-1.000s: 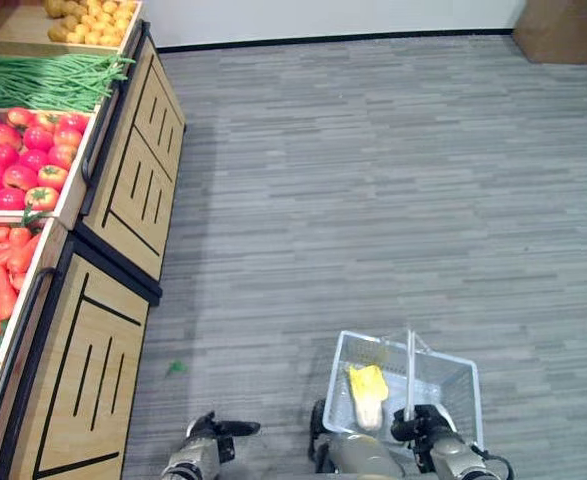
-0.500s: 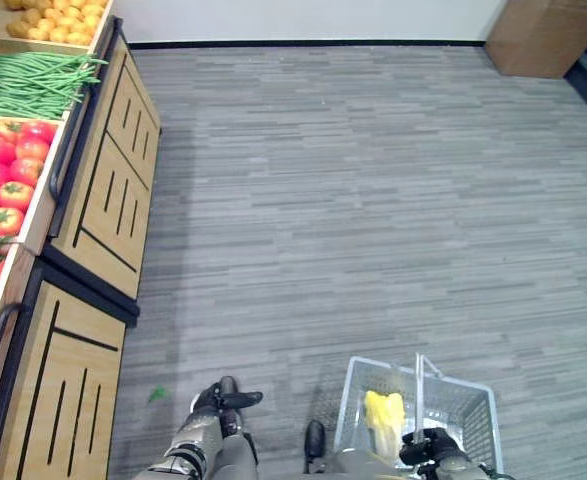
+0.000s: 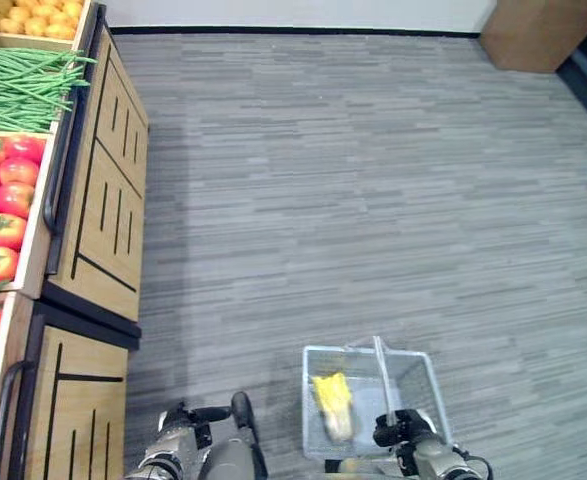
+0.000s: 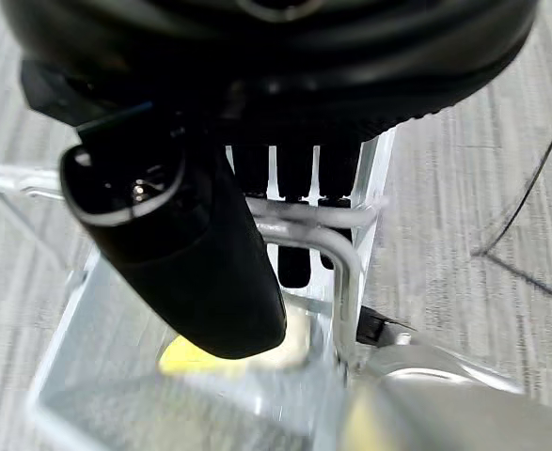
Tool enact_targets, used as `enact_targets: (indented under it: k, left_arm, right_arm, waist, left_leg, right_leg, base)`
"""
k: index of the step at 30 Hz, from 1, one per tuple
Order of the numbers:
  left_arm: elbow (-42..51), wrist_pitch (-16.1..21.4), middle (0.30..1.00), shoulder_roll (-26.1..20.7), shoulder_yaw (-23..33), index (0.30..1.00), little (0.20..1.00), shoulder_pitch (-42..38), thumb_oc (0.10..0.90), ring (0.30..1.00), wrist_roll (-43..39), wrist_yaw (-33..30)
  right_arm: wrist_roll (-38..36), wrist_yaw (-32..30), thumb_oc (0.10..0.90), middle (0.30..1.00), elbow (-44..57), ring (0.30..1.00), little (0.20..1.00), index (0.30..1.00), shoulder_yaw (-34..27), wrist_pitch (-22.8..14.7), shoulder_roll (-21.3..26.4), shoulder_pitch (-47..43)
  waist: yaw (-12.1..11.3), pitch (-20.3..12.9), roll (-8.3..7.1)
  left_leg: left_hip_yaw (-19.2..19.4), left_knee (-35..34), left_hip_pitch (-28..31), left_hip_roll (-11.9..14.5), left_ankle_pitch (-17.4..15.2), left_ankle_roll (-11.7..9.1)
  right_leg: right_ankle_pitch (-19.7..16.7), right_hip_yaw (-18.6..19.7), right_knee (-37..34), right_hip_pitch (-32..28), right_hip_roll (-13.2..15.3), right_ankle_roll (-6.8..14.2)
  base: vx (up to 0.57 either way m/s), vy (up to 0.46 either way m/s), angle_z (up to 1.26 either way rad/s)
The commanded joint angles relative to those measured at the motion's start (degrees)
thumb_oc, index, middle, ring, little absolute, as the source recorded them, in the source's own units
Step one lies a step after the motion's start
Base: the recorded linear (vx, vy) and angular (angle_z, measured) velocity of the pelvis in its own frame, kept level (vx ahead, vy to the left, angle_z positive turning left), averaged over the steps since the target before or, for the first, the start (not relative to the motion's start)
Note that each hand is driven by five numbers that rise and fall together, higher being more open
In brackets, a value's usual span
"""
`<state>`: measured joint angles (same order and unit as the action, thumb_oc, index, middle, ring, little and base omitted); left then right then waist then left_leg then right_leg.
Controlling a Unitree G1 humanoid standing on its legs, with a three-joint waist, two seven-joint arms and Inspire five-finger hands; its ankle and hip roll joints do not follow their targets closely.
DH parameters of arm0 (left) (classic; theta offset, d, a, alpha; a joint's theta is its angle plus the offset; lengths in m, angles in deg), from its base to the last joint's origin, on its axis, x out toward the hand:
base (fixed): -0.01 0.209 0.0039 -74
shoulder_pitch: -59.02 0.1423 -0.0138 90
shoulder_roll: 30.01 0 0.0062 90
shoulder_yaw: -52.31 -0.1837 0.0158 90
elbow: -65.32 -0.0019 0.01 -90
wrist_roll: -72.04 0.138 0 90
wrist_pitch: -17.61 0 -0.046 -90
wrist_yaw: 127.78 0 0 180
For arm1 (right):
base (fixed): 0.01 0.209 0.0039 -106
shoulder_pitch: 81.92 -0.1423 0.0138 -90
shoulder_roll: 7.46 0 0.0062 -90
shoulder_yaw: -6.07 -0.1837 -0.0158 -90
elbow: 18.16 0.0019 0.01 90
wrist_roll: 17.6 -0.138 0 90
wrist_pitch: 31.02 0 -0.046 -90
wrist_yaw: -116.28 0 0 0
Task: Get the vegetables into the basket
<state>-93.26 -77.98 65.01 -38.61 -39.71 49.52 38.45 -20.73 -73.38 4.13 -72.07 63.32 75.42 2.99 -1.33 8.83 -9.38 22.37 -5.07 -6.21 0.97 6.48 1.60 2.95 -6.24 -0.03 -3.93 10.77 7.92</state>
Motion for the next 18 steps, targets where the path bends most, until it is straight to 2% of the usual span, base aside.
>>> enact_targets:
  k: [1,4,5,7,9,10,11,13,14,16,18]
  left_arm:
    - [-2.23,0.16,1.000,1.21,1.78,1.000,1.000,-0.60,0.900,1.000,0.46,-1.02]
    - [-2.30,-0.03,1.000,1.02,1.98,1.000,1.000,-0.51,0.900,1.000,0.70,-1.13]
    - [-2.23,-0.09,1.000,0.95,1.82,1.000,1.000,-0.66,0.900,1.000,0.91,-1.16]
    - [-2.14,-0.17,1.000,0.80,1.77,1.000,1.000,-0.80,0.900,1.000,1.12,-1.25]
    - [-2.10,-0.24,1.000,0.45,1.51,1.000,1.000,-1.10,0.900,1.000,1.52,-1.48]
    - [-2.10,-0.24,1.000,0.48,1.52,1.000,1.000,-1.11,0.900,1.000,1.52,-1.49]
    - [-2.15,-0.10,1.000,0.54,1.19,1.000,1.000,-1.29,0.900,1.000,1.89,-1.54]
    - [-2.22,-0.17,1.000,0.56,1.00,1.000,1.000,-1.33,0.900,1.000,1.98,-1.60]
    - [-2.20,-0.08,1.000,0.48,0.74,1.000,1.000,-1.68,0.900,1.000,2.29,-1.83]
    - [-2.17,0.03,1.000,0.46,0.70,1.000,1.000,-1.79,0.900,1.000,2.40,-1.87]
    - [-2.24,0.16,1.000,0.56,0.48,1.000,1.000,-2.11,0.900,1.000,3.03,-2.13]
  right_arm:
    - [-0.68,-0.89,0.400,0.300,0.85,0.300,0.300,0.300,0.65,0.82,2.98,0.87]
    - [-0.87,-0.93,0.400,0.300,0.70,0.300,0.300,0.300,0.31,0.87,2.96,0.97]
    - [-1.13,-1.02,0.400,0.300,0.34,0.300,0.300,0.300,0.12,0.83,3.01,0.81]
    - [-1.20,-1.06,0.400,0.300,0.38,0.300,0.300,0.300,0.15,0.81,2.92,0.80]
    - [-1.73,-1.26,0.400,0.300,0.20,0.300,0.300,0.300,0.10,0.63,2.81,0.85]
    - [-1.74,-1.26,0.400,0.300,0.19,0.300,0.300,0.300,0.10,0.63,2.84,0.84]
    - [-2.16,-1.61,0.400,0.300,-0.23,0.300,0.300,0.300,-0.16,0.42,3.13,0.76]
    - [-2.29,-1.82,0.400,0.300,-0.27,0.300,0.300,0.300,-0.24,0.42,3.20,0.76]
    - [-2.80,-2.26,0.400,0.300,-0.07,0.300,0.300,0.300,-0.43,0.27,3.21,0.94]
    - [-2.85,-2.32,0.400,0.300,-0.06,0.300,0.300,0.300,-0.41,0.25,3.24,1.13]
    - [-3.24,-2.42,0.400,0.300,-0.20,0.300,0.300,0.300,-0.51,0.14,3.13,1.60]
  waist:
    - [-0.97,0.34,-0.92]
    - [-1.50,0.52,-0.98]
    - [-1.73,1.42,-0.95]
    - [-1.94,1.54,-0.76]
    - [-1.27,2.95,0.34]
    - [-1.18,3.02,0.43]
    - [0.07,4.47,1.60]
    - [0.63,5.04,1.83]
    - [2.03,5.89,2.00]
    - [2.61,6.26,2.20]
    - [3.84,6.66,2.33]
  left_leg:
    - [-2.12,2.03,-1.78,1.15,-2.88,-2.53]
    - [-1.88,2.20,-1.36,0.78,-3.62,-1.95]
    - [-2.15,2.34,-0.09,0.24,-4.84,-1.30]
    - [-2.06,2.35,0.20,0.37,-5.17,-1.30]
    - [-3.44,1.08,3.06,0.44,-5.64,-1.66]
    - [-3.56,1.14,3.14,0.52,-5.76,-1.73]
    - [-5.09,0.73,4.93,0.88,-6.01,-2.14]
    - [-5.81,0.53,5.75,0.86,-6.22,-2.27]
    - [-7.32,0.07,7.30,0.40,-6.78,-2.47]
    - [-8.34,0.07,8.21,0.21,-7.36,-2.57]
    - [-10.01,0.07,9.55,-0.14,-8.16,-2.69]
  right_leg:
    - [-9.02,0.80,3.24,1.21,5.33,6.57]
    - [-10.65,0.62,5.49,2.29,5.46,6.71]
    - [-11.85,-0.15,9.47,3.74,5.56,6.59]
    - [-12.52,-0.57,10.16,4.94,5.38,6.48]
    - [-11.15,-1.08,8.75,9.00,3.24,5.09]
    - [-10.99,-1.21,8.87,8.89,3.18,5.05]
    - [-10.25,-0.40,6.71,12.38,1.50,4.36]
    - [-10.40,-0.02,5.44,13.22,1.18,4.30]
    - [-11.63,2.72,2.27,16.96,-0.61,4.25]
    - [-12.16,3.20,1.31,17.33,-1.17,4.49]
    - [-13.36,5.31,-0.87,19.33,-2.82,4.76]
  base:
    - [0.09,0.125,-0.12]
    - [0.08,0.111,-0.06]
    - [0.04,0.068,0.02]
    - [0.10,0.078,-0.03]
    - [0.18,0.067,0.02]
    - [0.19,0.038,0.39]
    - [0.19,0.019,0.43]
    - [0.20,0.002,0.35]
    - [0.22,-0.024,0.57]
    - [0.18,-0.019,0.51]
    - [0.21,-0.038,0.69]
